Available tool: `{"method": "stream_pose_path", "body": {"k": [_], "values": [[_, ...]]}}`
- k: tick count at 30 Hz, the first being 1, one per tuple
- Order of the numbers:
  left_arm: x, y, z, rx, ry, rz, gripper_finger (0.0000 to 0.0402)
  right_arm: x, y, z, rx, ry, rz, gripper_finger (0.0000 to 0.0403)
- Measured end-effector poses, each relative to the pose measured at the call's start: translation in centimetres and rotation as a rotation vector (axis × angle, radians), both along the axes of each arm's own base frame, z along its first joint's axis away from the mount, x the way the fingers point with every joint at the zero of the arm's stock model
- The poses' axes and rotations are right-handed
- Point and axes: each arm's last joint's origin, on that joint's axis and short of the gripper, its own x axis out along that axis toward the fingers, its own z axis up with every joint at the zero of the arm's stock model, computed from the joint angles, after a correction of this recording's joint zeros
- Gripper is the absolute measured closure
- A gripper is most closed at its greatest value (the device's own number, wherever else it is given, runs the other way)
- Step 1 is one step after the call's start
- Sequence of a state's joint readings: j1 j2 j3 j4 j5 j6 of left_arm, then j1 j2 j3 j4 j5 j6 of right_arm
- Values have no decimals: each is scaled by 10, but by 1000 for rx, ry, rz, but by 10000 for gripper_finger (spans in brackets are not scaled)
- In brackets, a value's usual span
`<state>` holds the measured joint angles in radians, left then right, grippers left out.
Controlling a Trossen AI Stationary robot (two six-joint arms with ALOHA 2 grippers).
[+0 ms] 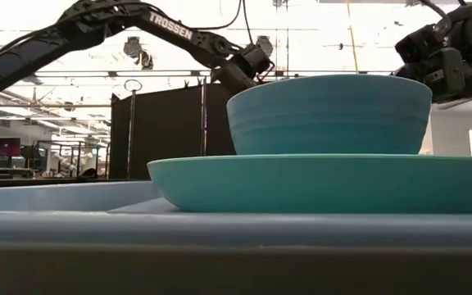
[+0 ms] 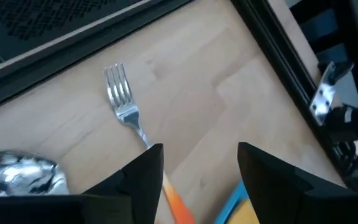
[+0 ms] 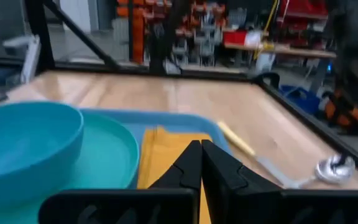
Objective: Set up tray
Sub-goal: Put the orange fork on the yellow napkin on the blue serving tray
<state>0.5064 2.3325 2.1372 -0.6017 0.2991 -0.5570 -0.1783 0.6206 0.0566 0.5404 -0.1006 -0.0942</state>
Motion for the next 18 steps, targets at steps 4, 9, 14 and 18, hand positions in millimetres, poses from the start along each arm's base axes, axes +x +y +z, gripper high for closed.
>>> {"method": "stream_pose_path", "body": {"k": [4,9,14,18], "values": [[4,-1,-14,-63,22,-29,192,0,1,-1,4,5,8,403],[1,-8,-17,-84,97,-39,192,0,1,-1,-1,5,8,403],[4,-11,-17,-26,113,-5,192,0,1,2,-37,-17,11,403],[5,-14,-17,4,129,13,192,0,1,4,-58,-40,11,403]]}}
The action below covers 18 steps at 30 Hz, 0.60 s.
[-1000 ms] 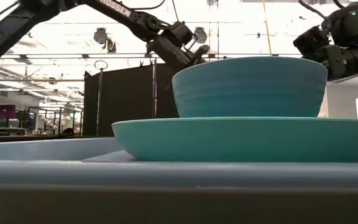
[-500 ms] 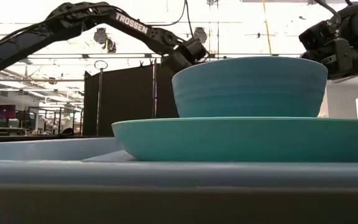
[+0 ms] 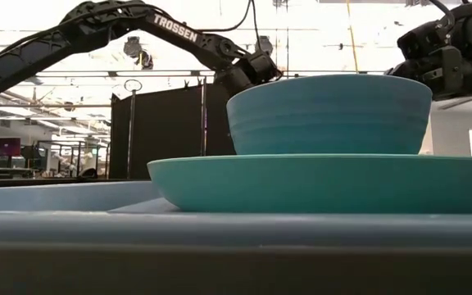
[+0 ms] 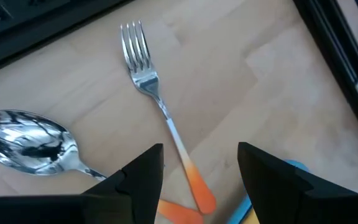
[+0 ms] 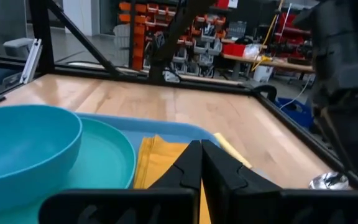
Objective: Set up tray
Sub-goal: Put the orange fork on the yellow napkin on the blue serving tray
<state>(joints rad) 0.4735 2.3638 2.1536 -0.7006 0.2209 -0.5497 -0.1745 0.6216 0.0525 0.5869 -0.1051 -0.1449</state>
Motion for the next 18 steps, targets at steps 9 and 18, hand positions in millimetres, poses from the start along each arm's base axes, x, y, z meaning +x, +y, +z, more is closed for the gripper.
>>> {"method": "stream_pose_path", "body": {"k": [9,18], "values": [[3,1,-14,-56,0,-4,192,0,0,3,-30,-28,0,403],[11,1,-26,-70,-29,-17,205,0,0,3,-33,-28,1,403]]}}
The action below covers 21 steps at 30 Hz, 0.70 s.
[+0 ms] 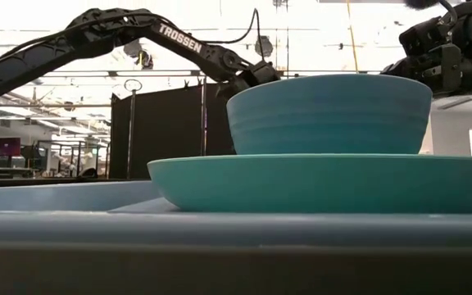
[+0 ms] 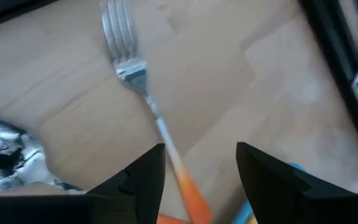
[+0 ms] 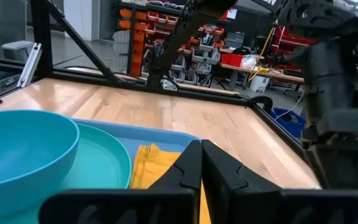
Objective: Set up tray
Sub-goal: Put the orange fork on the yellow napkin on the blue serving tray
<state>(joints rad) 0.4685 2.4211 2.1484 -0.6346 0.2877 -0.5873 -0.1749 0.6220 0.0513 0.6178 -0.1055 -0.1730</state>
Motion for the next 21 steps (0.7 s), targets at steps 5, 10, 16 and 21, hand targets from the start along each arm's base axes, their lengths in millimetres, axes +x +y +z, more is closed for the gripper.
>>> {"method": "stream_pose_path", "body": {"k": [5,10,16,21], "values": [[0,0,0,-4,6,2,231,0,0,0,2,4,0,403],[0,-1,0,2,4,-1,244,0,0,-1,4,9,0,403],[-1,-6,4,-68,-35,-129,245,0,0,-2,8,24,0,403],[-7,-12,31,-36,-115,-273,245,0,0,-4,16,42,1,403]]}}
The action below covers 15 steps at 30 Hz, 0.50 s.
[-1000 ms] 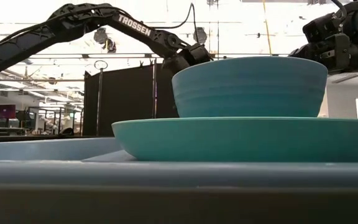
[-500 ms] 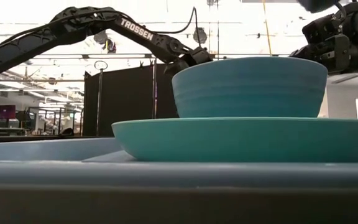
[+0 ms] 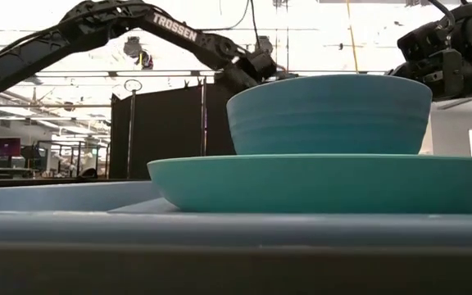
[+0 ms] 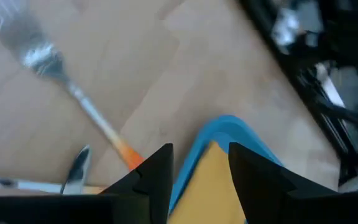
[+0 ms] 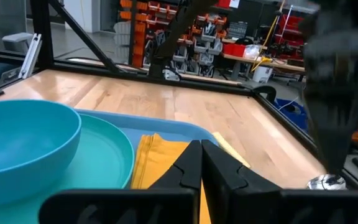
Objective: Set up tray
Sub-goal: Put the orange fork on the yellow napkin on the blue serving tray
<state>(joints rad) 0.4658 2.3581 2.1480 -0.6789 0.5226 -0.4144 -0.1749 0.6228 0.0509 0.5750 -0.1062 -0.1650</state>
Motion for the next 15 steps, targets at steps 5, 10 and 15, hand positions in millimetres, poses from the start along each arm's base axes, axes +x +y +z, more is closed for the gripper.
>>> {"method": "stream_pose_path", "body": {"k": [5,10,15], "values": [[-13,4,23,176,-24,-88,245,0,0,-3,31,24,-1,403],[-37,24,23,217,49,-151,245,0,0,-6,67,56,-2,403],[-57,37,15,254,187,-189,245,-1,0,-10,113,92,-6,403]]}}
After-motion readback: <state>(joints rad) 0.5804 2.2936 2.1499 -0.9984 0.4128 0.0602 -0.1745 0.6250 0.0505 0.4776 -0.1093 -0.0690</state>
